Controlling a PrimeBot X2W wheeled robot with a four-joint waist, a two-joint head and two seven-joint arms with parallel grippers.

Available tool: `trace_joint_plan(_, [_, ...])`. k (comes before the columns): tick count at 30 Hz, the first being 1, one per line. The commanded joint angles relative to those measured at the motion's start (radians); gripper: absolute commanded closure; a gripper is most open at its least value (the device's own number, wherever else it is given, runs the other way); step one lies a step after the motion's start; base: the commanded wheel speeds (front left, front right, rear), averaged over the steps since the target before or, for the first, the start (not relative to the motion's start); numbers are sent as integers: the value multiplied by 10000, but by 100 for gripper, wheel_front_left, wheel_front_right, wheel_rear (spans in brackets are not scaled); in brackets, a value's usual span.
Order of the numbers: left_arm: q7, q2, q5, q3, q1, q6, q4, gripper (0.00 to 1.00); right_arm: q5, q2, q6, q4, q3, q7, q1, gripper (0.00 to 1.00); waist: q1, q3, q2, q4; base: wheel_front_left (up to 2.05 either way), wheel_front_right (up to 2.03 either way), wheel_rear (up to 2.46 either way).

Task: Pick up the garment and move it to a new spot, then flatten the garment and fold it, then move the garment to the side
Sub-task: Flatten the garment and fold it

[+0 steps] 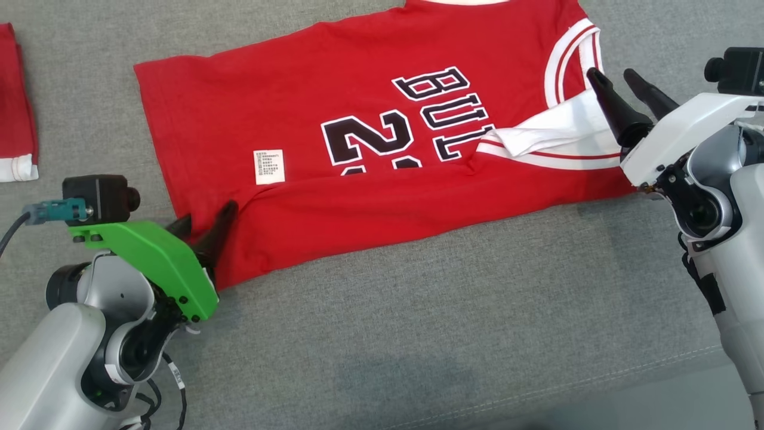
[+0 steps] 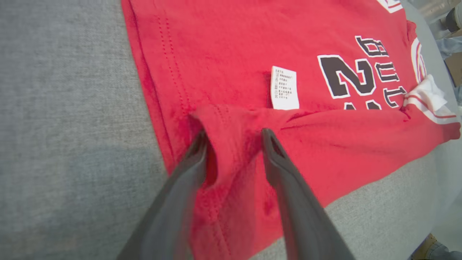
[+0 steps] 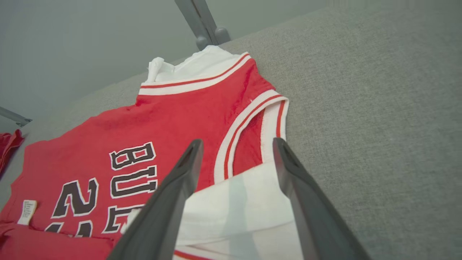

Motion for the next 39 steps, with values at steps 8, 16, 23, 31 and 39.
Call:
trace_joint_plan(8, [-783,856,790,69,1067,304,-894,0,-460,-1079,3,-995,309,-65,815,0,-1,-660,0,-45,0,0,0])
trace_joint_plan(16, [-878,1040,841,-226,2235,592,-1798,0,-1339,-2136,3,-2462,-168,1902,2824,0,-1,-266,0,117,0,0,0])
trace_joint_plan(23, [-548,904,692,-435,1871,342,-950,0,-1865,-1571,1,-2375,-390,2668,2711,0,-1,12,0,195,0,0,0])
trace_joint_plan(31, [-276,759,793,-692,1498,145,-184,0,-1909,-1355,3,-1938,-302,3151,2513,0,-1,70,0,349,0,0,0])
trace_joint_plan(39, [12,508,307,-944,1266,-608,112,100,-1023,-1345,5,-1577,165,3641,2120,100,-1,-35,0,351,0,0,0])
